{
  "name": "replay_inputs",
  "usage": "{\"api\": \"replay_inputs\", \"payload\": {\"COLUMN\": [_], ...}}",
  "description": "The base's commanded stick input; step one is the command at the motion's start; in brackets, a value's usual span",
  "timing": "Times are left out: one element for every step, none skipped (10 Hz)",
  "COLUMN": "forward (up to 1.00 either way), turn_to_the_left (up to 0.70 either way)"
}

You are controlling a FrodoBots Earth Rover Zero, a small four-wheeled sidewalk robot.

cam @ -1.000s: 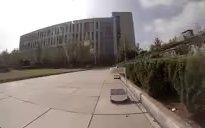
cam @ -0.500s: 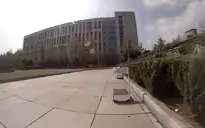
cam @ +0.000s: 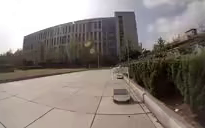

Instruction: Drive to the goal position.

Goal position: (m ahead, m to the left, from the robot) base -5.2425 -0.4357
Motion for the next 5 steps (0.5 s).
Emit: {"api": "replay_inputs", "payload": {"forward": [0.0, 0.26, 0.58, 0.59, 0.55], "turn_to_the_left": [0.7, 0.63, 0.28, 0.0, 0.0]}}
